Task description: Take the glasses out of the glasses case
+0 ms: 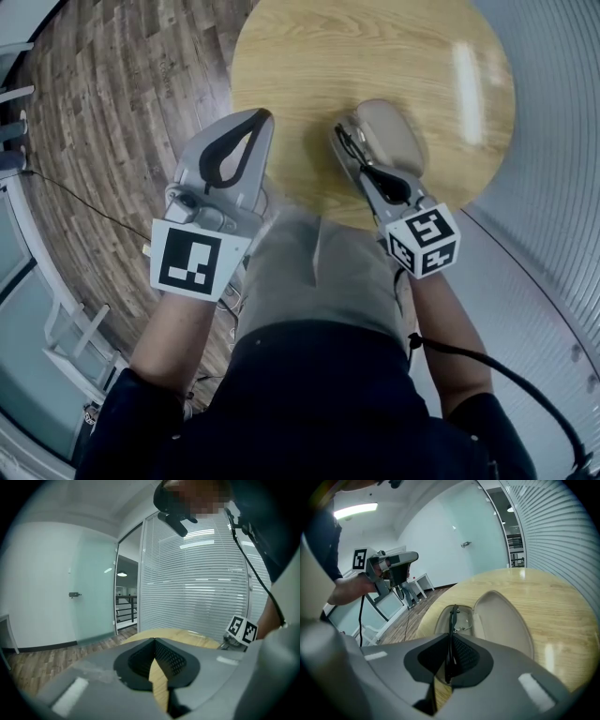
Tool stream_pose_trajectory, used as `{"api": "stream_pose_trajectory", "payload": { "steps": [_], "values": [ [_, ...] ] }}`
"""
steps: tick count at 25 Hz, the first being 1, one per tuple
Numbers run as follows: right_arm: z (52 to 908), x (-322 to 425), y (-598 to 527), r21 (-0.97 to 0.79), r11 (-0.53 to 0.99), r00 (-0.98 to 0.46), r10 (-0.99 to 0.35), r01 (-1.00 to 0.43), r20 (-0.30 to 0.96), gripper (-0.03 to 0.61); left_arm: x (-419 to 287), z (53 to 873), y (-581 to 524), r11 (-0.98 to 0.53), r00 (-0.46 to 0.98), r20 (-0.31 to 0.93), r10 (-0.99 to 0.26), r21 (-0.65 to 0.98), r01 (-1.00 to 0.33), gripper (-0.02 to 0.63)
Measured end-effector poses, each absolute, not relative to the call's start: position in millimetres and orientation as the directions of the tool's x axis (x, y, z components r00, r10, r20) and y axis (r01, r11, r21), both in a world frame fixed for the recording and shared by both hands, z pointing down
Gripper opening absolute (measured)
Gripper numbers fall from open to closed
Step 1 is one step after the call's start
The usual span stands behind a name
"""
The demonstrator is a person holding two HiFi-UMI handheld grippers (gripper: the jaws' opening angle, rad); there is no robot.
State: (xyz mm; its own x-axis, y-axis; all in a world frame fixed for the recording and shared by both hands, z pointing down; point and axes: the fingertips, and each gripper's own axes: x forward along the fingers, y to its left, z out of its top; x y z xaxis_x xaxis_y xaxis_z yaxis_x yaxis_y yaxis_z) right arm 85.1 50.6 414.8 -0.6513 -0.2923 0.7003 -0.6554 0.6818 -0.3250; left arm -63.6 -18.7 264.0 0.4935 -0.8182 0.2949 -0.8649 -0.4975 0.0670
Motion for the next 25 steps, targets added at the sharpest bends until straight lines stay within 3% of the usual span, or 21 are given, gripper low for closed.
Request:
{"api": "stream_pose_trajectory", "payload": {
  "steps": [25],
  "values": [
    [447, 67, -12, -0.298, 0.711, -0.703, -0.377, -0.637, 0.603, 0.034, -87, 289, -59, -0.496, 0.476, 0.202, -0.856, -0.062, -0.866, 0.003]
  ]
}}
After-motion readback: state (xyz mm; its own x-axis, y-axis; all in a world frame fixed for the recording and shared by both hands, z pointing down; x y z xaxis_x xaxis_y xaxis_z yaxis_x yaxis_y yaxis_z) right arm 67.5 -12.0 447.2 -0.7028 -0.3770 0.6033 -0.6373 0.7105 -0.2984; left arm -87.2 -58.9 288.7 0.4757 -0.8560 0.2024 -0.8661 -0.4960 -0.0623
